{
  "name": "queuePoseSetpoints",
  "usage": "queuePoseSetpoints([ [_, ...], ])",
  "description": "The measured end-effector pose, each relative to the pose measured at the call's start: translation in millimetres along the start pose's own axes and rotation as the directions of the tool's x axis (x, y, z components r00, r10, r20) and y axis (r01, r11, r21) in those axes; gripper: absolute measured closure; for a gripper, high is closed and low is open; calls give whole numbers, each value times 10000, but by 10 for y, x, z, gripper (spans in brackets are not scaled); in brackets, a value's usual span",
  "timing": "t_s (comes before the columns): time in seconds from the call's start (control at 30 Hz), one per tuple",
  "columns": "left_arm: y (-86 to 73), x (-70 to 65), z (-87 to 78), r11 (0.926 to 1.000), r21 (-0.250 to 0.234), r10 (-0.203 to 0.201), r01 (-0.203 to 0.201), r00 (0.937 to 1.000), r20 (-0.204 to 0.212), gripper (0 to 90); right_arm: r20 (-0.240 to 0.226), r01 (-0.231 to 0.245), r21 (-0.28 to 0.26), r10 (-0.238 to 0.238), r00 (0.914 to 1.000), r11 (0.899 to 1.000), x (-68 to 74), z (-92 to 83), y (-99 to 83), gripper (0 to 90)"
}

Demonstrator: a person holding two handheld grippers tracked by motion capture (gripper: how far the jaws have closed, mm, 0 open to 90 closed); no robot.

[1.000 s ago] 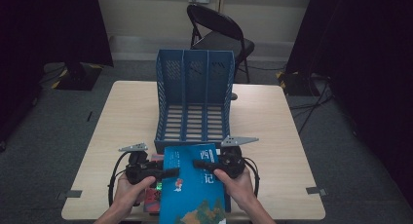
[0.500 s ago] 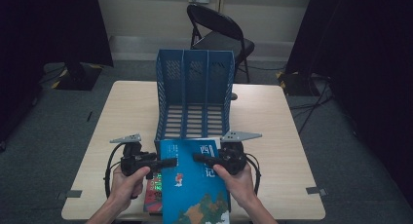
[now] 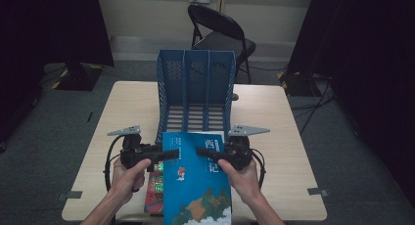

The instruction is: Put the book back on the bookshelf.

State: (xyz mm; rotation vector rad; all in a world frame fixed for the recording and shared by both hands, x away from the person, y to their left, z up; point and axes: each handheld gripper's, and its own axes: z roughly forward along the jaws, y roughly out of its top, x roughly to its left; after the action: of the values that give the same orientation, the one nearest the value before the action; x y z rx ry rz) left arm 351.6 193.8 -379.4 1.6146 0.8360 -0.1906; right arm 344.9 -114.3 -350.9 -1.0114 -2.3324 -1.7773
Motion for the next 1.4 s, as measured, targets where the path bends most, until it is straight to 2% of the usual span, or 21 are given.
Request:
queuePoseSetpoints([
  [0.13,133,-122,-9,9987,63,505,-504,9987,-82,521,-57,78,-349,-80,10000,9994,32,-87,62,808],
  [0.27,193,-138,-4,9990,-60,431,-432,9990,-91,532,86,214,-469,-210,9997,9987,56,-117,116,808],
  [0.37,243,-155,-22,9983,-247,519,-522,9986,-132,538,145,314,-548,-307,9994,9980,73,-114,157,809],
  [0.47,339,-195,-74,9955,-488,800,-807,9967,-149,558,180,573,-746,-561,9983,9956,123,-117,236,810],
  [0.5,365,-210,-89,9943,-580,884,-891,9960,-155,564,246,843,-816,-826,9963,9931,160,-123,274,810],
  [0.63,510,-318,-181,9832,-953,1541,-1556,9878,-238,588,248,1305,-1227,-1284,9914,9838,241,-140,381,810],
  [0.7,557,-380,-235,9751,-1002,1961,-1977,9802,-263,598,149,1535,-1491,-1530,9881,9768,266,-147,421,809],
  [0.77,539,-424,-255,9726,-809,2149,-2177,9757,-421,597,15,1763,-1682,-1786,9839,9699,268,-132,402,809],
  [0.83,478,-457,-252,9665,-837,2386,-2428,9695,-566,593,-405,1549,-1555,-1630,9858,9756,204,-100,329,806],
  [0.87,460,-466,-247,9628,-889,2512,-2552,9665,-531,593,-405,1549,-1555,-1630,9858,9756,204,-100,329,806],
  [0.9,455,-472,-233,9648,-936,2427,-2456,9692,-412,592,-529,1528,-1575,-1628,9852,9756,196,-110,323,807],
  [0.93,454,-484,-192,9642,-774,2512,-2538,9670,-415,588,-569,1561,-1597,-1669,9843,9748,204,-113,321,807],
  [1.0,460,-493,-110,9690,-503,2413,-2419,9703,-185,555,-650,1768,-1476,-1879,9800,9731,255,-108,323,807],
  [1.1,461,-512,-91,9629,-630,2631,-2625,9648,2,545,-573,2103,-1296,-2191,9740,9690,320,-117,341,807],
  [1.23,513,-508,-93,9587,-648,2765,-2770,9609,-179,578,-454,2153,-1277,-2225,9739,9682,311,-102,372,807],
  [1.27,527,-515,-97,9546,-616,2909,-2916,9566,-191,595,-347,2163,-1421,-2233,9741,9659,301,-89,402,806],
  [1.3,532,-532,-99,9453,-719,3173,-3183,9480,-260,601,-351,2196,-1487,-2271,9732,9642,298,-87,421,805],
  [1.33,539,-555,-105,9328,-826,3493,-3508,9364,-325,602,-383,2240,-1542,-2323,9719,9623,297,-89,435,805],
  [1.4,547,-597,-120,9081,-776,4074,-4114,9111,-630,602,-358,2538,-1776,-2639,9639,9508,302,-97,445,804],
])
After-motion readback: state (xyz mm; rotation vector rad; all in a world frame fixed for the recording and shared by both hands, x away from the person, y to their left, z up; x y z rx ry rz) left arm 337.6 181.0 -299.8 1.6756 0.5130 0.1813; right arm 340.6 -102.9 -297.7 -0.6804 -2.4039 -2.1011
